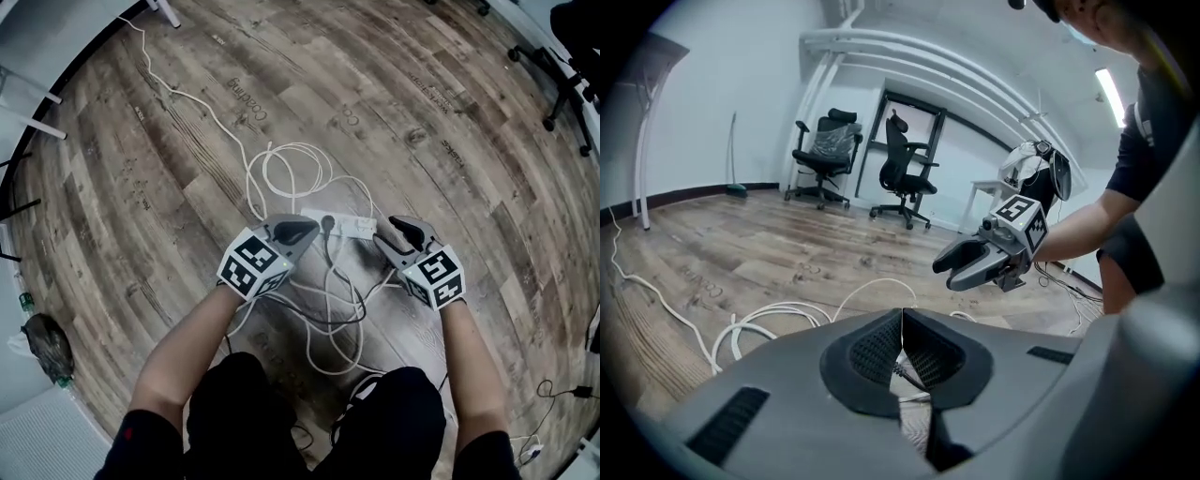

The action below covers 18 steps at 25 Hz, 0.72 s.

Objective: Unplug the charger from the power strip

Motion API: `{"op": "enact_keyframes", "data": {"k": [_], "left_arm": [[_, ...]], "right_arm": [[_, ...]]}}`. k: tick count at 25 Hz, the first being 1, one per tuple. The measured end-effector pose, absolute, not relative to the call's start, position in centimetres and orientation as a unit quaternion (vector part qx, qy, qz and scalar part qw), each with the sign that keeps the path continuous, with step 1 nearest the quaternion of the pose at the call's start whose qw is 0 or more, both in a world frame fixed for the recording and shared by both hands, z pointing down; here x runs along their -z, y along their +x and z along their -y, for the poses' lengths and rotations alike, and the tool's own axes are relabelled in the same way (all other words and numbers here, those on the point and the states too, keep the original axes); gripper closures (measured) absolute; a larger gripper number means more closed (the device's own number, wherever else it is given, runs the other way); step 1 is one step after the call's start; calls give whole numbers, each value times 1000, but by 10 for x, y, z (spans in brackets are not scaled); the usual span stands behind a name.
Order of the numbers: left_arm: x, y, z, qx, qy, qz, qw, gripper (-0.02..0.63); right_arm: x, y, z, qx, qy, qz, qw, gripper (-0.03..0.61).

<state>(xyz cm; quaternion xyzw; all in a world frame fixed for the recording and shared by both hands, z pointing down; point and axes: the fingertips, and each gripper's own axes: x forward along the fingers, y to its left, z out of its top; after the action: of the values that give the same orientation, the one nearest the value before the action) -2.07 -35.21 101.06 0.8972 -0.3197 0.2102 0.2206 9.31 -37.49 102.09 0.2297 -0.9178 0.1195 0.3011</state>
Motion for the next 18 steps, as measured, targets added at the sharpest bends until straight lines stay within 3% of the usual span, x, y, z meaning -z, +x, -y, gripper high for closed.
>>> {"op": "enact_keyframes", "data": {"k": [5, 12, 18], "left_arm": [[-1047, -13, 361, -214, 892, 315, 243, 589], [-1089, 0, 370, -237, 877, 327, 260, 589], [-1115, 10, 375, -265, 859, 338, 279, 589]], "right_arm": [[-1070, 85, 382, -114, 186, 910, 352, 353], [-1121, 77, 385, -102, 118, 893, 422, 350], [-1134, 67, 388, -93, 95, 888, 440, 350]]}}
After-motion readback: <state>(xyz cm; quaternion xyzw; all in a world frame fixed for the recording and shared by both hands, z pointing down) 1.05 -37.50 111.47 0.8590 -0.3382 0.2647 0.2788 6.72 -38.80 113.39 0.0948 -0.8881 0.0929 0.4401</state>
